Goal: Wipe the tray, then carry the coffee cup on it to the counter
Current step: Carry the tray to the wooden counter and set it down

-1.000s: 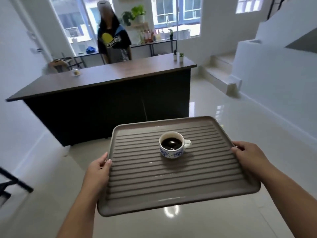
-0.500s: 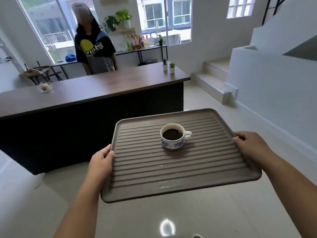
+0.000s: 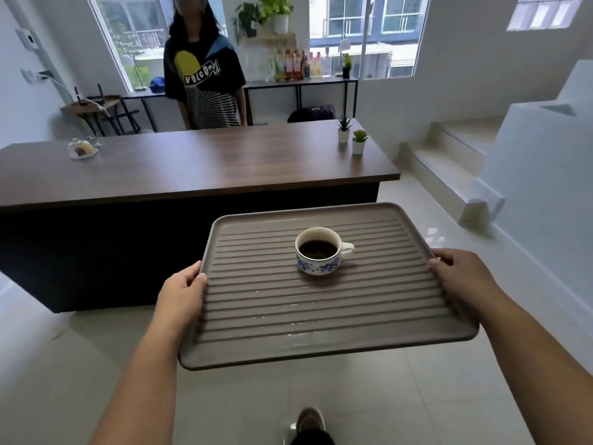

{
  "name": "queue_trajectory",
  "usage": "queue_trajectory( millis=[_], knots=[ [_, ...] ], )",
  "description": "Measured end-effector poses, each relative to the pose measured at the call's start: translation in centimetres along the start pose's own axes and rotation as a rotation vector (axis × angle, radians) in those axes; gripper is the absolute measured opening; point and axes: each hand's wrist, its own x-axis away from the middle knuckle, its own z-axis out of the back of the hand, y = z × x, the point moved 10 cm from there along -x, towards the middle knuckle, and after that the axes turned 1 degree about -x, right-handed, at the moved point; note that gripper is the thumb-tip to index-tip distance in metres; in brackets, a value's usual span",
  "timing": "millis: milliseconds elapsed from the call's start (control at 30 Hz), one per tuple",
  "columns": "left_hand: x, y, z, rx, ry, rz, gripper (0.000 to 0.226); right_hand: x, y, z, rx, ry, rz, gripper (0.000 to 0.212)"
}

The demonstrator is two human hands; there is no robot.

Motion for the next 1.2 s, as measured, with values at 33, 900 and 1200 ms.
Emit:
queue_trajectory(
  millis=[33, 900, 1200],
  knots=[
    [-1.7, 0.2, -0.6, -0.003, 0.008, -0.003, 0.038, -1.9, -0.2, -0.7, -0.005, -0.005, 0.0, 0.028],
    [-46.1, 6.5, -15.5, -0.371, 0.047, -0.019, 0.048, -46.6, -5.7, -13.2, -0.012, 0.011, -0.012, 0.029],
    [-52.0, 7.7, -19.6, -0.422, 0.105, -0.009, 0.047, -54.8, -5.8, -15.8, 0.064, -0.01, 0.056, 0.031]
  ],
)
